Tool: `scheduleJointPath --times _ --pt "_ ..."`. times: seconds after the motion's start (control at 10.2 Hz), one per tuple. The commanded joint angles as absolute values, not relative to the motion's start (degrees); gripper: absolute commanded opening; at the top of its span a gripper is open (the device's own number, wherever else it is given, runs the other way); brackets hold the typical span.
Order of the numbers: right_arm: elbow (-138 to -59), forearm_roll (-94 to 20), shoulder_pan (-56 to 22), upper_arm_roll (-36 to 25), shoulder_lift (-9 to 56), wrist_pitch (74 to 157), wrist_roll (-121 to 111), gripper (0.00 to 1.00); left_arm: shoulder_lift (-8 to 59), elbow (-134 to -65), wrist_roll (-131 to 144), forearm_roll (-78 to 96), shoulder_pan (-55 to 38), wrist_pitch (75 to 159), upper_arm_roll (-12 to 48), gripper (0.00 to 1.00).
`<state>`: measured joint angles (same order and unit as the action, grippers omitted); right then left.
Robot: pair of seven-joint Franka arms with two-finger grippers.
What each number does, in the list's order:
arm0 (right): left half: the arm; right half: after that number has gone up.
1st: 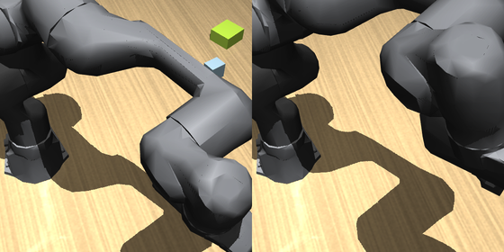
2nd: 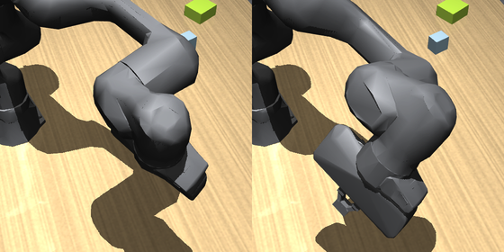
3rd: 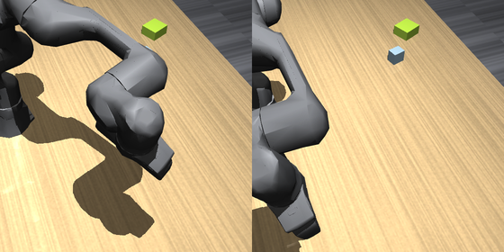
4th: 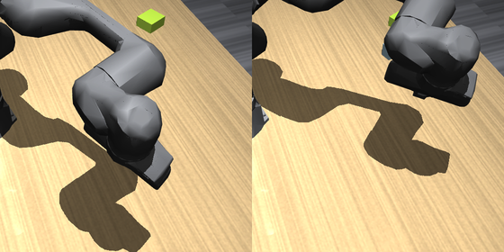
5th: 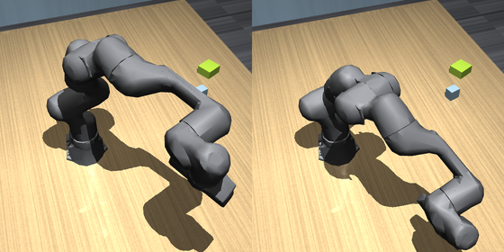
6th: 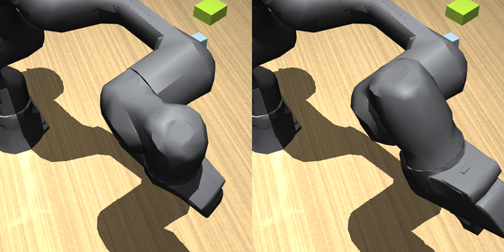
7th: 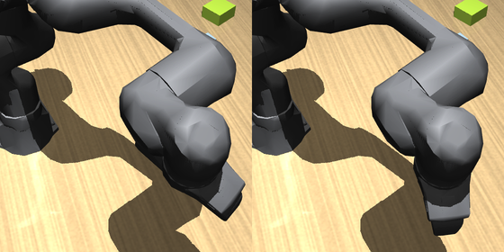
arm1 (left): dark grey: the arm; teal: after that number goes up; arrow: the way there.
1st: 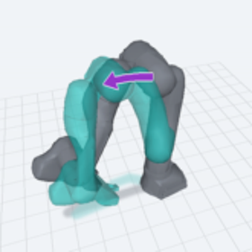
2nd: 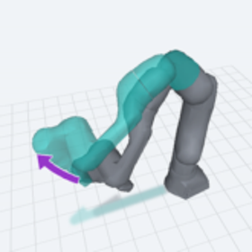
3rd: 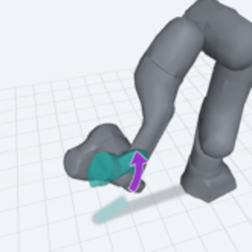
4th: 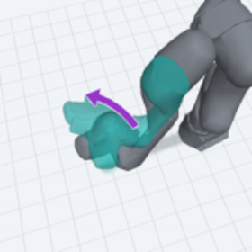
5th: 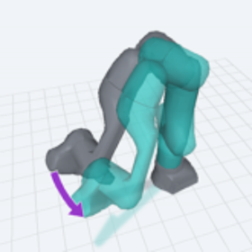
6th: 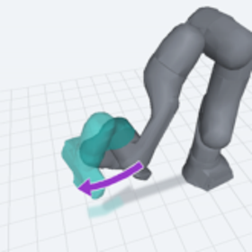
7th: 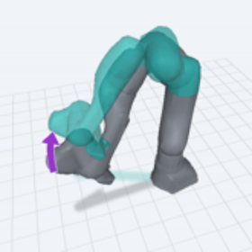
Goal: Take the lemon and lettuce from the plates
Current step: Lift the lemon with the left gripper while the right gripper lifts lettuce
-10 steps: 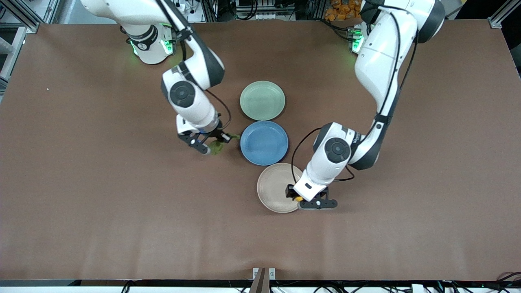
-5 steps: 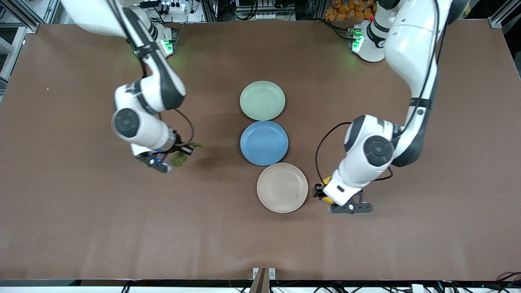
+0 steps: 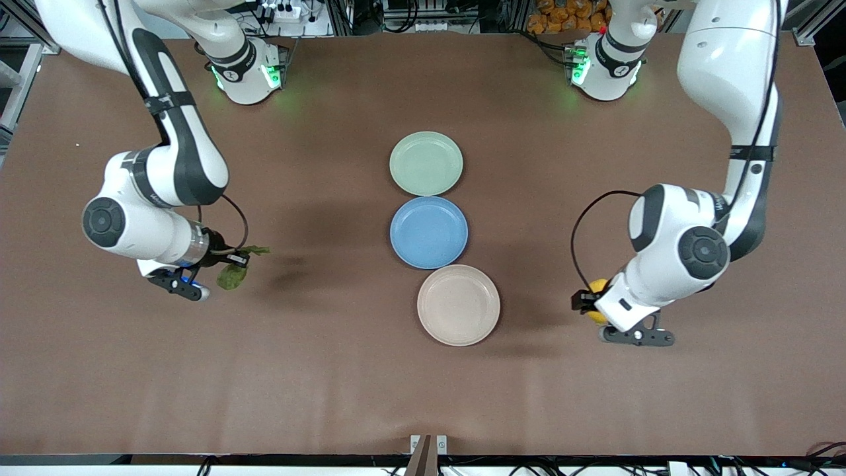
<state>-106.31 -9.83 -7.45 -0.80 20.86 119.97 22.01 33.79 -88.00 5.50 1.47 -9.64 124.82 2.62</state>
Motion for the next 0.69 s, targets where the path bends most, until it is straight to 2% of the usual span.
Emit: scheduleJointPath --times 0.0,0.59 --pt "-105.7 -9.8 -2.8 0.1 21.6 119.4 15.1 0.0 29.5 -95.4 0.3 0.4 -6.6 124.6 2.8 0.51" --pt "-104.4 -2.6 7.6 0.1 25.5 122.4 1.2 0.0 31.1 -100.1 0.2 -0.7 -6.1 128.0 0.4 0.51"
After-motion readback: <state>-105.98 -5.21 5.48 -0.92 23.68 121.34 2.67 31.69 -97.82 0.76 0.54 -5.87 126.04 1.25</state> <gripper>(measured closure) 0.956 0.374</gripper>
